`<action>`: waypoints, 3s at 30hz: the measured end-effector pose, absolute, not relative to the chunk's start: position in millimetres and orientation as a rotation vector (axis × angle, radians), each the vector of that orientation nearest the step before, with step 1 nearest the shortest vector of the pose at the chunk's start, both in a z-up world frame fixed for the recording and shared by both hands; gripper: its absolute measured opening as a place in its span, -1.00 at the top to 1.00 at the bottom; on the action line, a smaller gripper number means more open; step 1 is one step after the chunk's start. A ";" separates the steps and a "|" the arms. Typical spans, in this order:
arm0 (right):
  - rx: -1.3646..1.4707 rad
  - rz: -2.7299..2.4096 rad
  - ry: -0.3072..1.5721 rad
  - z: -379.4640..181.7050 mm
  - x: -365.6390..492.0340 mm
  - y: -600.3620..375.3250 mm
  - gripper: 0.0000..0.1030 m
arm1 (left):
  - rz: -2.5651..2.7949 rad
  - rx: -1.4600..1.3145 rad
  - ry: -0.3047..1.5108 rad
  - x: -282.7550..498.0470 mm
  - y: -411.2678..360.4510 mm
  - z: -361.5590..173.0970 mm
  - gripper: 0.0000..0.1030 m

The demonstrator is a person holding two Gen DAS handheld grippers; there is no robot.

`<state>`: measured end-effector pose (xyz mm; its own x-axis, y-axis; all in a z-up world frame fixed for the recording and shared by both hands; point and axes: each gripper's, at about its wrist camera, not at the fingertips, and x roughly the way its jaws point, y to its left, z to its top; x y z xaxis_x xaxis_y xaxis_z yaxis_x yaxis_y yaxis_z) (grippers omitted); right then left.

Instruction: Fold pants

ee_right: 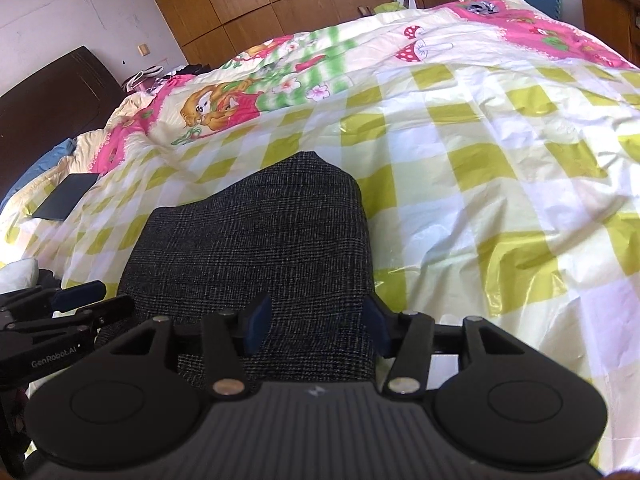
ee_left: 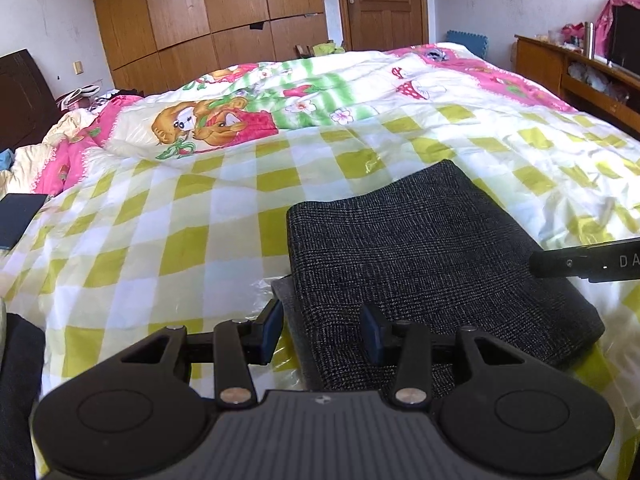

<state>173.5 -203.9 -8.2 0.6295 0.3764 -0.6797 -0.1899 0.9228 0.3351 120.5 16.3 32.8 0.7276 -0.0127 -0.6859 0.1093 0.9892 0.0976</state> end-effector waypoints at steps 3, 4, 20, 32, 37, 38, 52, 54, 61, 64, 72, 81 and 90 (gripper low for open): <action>0.241 0.333 0.835 -13.1 176.4 -203.8 -0.20 | -0.073 0.133 0.764 122.0 15.2 29.8 -0.07; 0.242 0.336 0.843 -15.5 178.4 -203.3 -0.20 | -0.075 0.130 0.770 122.8 15.2 28.0 -0.08; 0.248 0.362 0.810 7.8 143.7 -185.8 -0.25 | -0.073 0.123 0.785 104.7 6.3 31.4 -0.13; 0.229 0.364 0.792 21.4 118.9 -178.6 -0.25 | -0.076 0.106 0.750 83.3 -0.3 42.4 -0.25; 0.217 0.368 0.788 23.6 111.4 -174.8 -0.25 | -0.069 0.105 0.739 77.0 -0.5 44.1 -0.28; 0.217 0.369 0.786 24.0 110.3 -174.1 -0.25 | -0.068 0.104 0.737 75.8 -0.4 44.3 -0.28; 0.211 0.373 0.778 27.4 95.9 -171.3 -0.26 | -0.060 0.106 0.726 61.1 -4.1 45.1 -0.48; 0.209 0.371 0.782 26.9 96.0 -171.6 -0.26 | -0.059 0.111 0.726 60.1 -5.1 44.9 -0.48; 0.207 0.354 0.787 23.2 104.1 -175.7 -0.26 | -0.050 0.119 0.731 64.2 -2.6 42.6 -0.50; 0.220 0.346 0.793 21.1 112.0 -180.0 -0.27 | -0.045 0.120 0.744 70.9 0.6 39.8 -0.50; 0.223 0.344 0.827 7.3 127.6 -178.2 -0.27 | -0.040 0.115 0.787 86.5 3.2 26.9 -0.50; 0.219 0.349 0.836 0.5 134.2 -175.5 -0.28 | -0.040 0.106 0.799 95.0 4.2 20.4 -0.63; 0.207 0.343 0.821 4.3 134.6 -177.1 -0.28 | -0.037 0.109 0.795 94.4 6.7 21.2 -0.69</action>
<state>134.6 -177.1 4.3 0.6313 0.3763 -0.6781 -0.2179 0.9252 0.3106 94.4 6.7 21.2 0.7001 0.0081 -0.7140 0.0739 0.9937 0.0837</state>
